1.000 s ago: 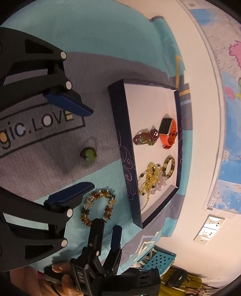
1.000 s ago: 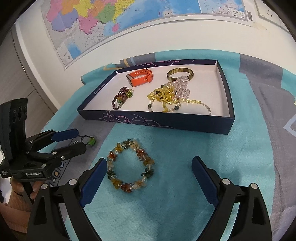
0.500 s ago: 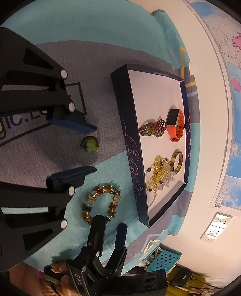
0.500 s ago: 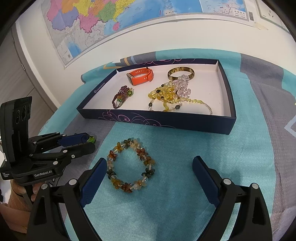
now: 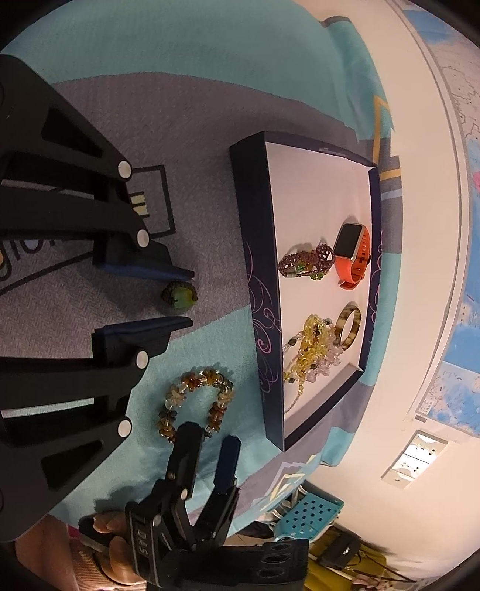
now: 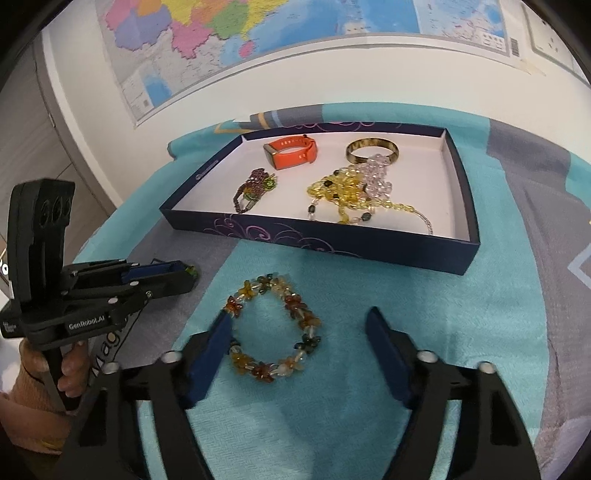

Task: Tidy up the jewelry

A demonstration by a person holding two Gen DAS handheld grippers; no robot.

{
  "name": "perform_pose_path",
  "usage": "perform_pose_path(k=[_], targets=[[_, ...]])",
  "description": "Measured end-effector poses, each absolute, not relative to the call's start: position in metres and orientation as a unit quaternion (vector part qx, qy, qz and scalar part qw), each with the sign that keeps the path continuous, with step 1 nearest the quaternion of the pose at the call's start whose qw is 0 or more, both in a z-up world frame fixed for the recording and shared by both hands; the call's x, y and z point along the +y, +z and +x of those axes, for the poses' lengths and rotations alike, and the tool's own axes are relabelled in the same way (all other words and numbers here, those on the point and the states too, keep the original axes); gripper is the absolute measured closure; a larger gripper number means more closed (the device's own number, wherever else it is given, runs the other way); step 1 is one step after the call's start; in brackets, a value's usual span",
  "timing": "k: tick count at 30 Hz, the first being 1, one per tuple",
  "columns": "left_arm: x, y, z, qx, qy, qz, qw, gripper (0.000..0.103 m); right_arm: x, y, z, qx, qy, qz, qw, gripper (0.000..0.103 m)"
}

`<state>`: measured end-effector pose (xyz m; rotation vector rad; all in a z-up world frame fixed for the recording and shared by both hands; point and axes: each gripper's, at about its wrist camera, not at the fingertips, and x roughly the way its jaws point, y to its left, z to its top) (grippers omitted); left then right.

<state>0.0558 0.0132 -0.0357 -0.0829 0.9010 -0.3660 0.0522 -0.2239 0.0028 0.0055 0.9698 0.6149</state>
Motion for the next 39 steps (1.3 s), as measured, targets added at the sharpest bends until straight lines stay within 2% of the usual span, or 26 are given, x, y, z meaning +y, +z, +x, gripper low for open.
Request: perform_pose_path(k=[5, 7, 18, 20, 24, 39], targets=[[0.013, -0.036, 0.056, 0.433, -0.178, -0.041, 0.883, 0.083, -0.218, 0.003, 0.052, 0.461, 0.296, -0.010, 0.836, 0.049], [0.013, -0.036, 0.056, 0.433, -0.178, -0.042, 0.883, 0.083, -0.216, 0.003, 0.053, 0.462, 0.298, -0.017, 0.835, 0.059], [0.012, -0.036, 0.056, 0.432, -0.180, -0.040, 0.883, 0.083, -0.196, 0.001, 0.056, 0.460, 0.289, -0.080, 0.836, 0.066], [0.012, -0.036, 0.056, 0.432, -0.181, -0.040, 0.882, 0.083, -0.194, 0.001, 0.055, 0.456, 0.287, -0.094, 0.837, 0.072], [0.012, -0.036, 0.056, 0.432, -0.180, -0.040, 0.883, 0.083, -0.195, 0.001, 0.057, 0.456, 0.288, -0.092, 0.837, 0.093], [0.012, -0.036, 0.056, 0.432, -0.181, -0.039, 0.883, 0.083, -0.221, 0.002, 0.057, 0.474, 0.326, 0.023, 0.818, 0.094]])
